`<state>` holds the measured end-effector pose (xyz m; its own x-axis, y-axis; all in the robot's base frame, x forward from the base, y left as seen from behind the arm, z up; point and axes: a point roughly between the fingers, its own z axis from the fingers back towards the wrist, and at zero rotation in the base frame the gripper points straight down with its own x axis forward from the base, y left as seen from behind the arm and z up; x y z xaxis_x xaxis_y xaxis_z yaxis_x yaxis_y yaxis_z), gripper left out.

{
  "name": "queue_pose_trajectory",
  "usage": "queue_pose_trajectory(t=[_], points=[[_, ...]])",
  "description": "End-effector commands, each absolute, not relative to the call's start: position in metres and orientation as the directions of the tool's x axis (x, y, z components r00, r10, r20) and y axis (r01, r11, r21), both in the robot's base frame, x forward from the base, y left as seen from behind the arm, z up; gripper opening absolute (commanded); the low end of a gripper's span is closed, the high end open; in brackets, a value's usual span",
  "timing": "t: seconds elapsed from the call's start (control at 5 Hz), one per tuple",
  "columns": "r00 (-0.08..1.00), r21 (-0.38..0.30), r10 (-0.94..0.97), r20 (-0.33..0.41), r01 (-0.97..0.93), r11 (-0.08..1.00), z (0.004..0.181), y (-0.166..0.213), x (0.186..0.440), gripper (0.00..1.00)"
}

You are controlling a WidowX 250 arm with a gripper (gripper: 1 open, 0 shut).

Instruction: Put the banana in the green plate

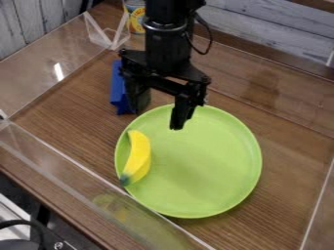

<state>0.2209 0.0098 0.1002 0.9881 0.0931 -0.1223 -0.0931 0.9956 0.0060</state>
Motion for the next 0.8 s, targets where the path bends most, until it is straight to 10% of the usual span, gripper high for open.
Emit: queue_pose_trajectory(t=[0.0,0.6], points=[[0.989,0.007,0.106,-0.101,-0.105,0.994,0.103,0.013,0.221,1.0],[0.985,0.007,0.108,-0.131,-0.108,0.994,0.091,0.014,0.215,1.0]])
